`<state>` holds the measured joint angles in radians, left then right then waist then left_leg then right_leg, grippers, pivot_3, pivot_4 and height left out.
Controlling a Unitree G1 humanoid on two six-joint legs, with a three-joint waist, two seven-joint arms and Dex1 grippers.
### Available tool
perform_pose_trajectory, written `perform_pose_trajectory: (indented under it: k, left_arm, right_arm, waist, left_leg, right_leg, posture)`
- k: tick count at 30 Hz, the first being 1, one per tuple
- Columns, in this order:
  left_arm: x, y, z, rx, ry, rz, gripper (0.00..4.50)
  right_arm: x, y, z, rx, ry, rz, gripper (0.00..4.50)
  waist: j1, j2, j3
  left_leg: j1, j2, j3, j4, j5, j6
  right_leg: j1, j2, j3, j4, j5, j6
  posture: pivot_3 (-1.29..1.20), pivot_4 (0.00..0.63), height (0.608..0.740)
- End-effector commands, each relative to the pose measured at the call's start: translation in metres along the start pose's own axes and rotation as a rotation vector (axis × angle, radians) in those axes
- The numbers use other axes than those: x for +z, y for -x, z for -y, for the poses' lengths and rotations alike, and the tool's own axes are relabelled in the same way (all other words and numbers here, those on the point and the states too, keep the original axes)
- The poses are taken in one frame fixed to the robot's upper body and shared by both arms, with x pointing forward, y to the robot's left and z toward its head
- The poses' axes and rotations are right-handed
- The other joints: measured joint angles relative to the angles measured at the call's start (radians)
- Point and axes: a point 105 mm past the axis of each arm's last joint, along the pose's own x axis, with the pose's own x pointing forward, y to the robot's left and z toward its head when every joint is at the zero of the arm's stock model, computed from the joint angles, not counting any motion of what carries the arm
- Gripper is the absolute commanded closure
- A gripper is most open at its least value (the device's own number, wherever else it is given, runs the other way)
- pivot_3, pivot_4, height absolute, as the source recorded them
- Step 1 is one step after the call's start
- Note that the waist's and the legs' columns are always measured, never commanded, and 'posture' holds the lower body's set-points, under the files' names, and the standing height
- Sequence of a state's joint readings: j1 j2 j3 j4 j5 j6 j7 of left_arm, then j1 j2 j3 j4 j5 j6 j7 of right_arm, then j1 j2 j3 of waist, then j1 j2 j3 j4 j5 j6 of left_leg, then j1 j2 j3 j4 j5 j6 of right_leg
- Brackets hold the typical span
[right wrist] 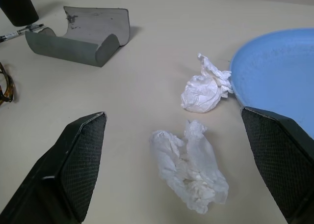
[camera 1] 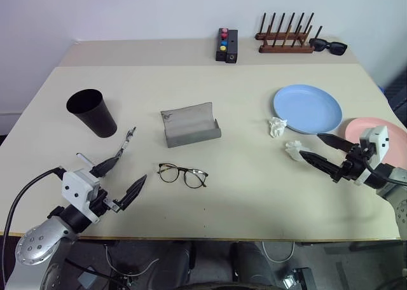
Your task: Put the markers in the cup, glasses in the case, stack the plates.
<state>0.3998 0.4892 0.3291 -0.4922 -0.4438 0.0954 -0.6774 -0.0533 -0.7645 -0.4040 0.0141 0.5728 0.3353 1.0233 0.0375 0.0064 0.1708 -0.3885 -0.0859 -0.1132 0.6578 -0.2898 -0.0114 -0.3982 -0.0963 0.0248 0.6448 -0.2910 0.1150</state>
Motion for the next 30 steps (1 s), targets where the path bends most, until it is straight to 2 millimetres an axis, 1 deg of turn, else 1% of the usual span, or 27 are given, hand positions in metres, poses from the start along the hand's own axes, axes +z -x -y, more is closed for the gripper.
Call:
perform_pose_trajectory:
  k: [1,7,16,21,25,30]
  left_arm:
    - [0.005,0.001,0.000,-0.005,-0.029,0.030,0.00]
    - [0.008,-0.002,0.001,-0.012,-0.033,0.047,0.00]
    - [0.022,-0.009,0.006,-0.013,-0.033,0.061,0.00]
    - [0.028,-0.015,0.004,0.021,-0.013,0.077,0.00]
    - [0.025,-0.015,0.007,0.018,-0.002,0.071,0.00]
    - [0.021,-0.014,0.006,0.006,0.003,0.057,0.00]
  right_arm:
    - [0.011,0.000,0.000,0.003,0.035,0.037,0.03]
    - [0.011,-0.003,0.000,0.006,0.037,0.036,0.03]
    - [0.012,-0.003,0.000,0.004,0.040,0.036,0.03]
    - [0.014,-0.006,0.002,0.003,0.046,0.028,0.03]
    - [0.016,-0.007,0.003,0.003,0.055,0.026,0.03]
    - [0.016,-0.005,0.001,-0.003,0.056,0.025,0.03]
  waist:
    - [0.000,0.000,0.000]
    - [0.000,0.000,0.000]
    - [0.000,0.000,0.000]
    - [0.000,0.000,0.000]
    - [-0.001,0.000,0.000]
    - [0.002,0.000,0.000]
  left_leg:
    - [0.000,0.000,0.000,0.000,0.000,0.000]
    - [0.000,0.000,0.000,0.000,0.000,0.000]
    - [0.000,0.000,0.000,0.000,0.000,0.000]
    - [0.000,0.000,0.000,0.000,0.000,0.000]
    - [0.000,0.000,0.000,0.000,0.000,0.000]
    - [0.000,0.000,0.000,0.000,0.000,0.000]
  right_leg:
    - [0.000,0.000,0.000,0.000,0.000,0.000]
    - [0.000,0.000,0.000,0.000,0.000,0.000]
    - [0.000,0.000,0.000,0.000,0.000,0.000]
    - [0.000,0.000,0.000,0.000,0.000,0.000]
    - [0.000,0.000,0.000,0.000,0.000,0.000]
    - [0.000,0.000,0.000,0.000,0.000,0.000]
  posture:
    - [0.00,0.150,0.740]
    - [0.00,0.150,0.740]
    - [0.00,0.150,0.740]
    - [0.00,0.150,0.740]
    - [0.00,0.150,0.740]
    - [0.00,0.150,0.740]
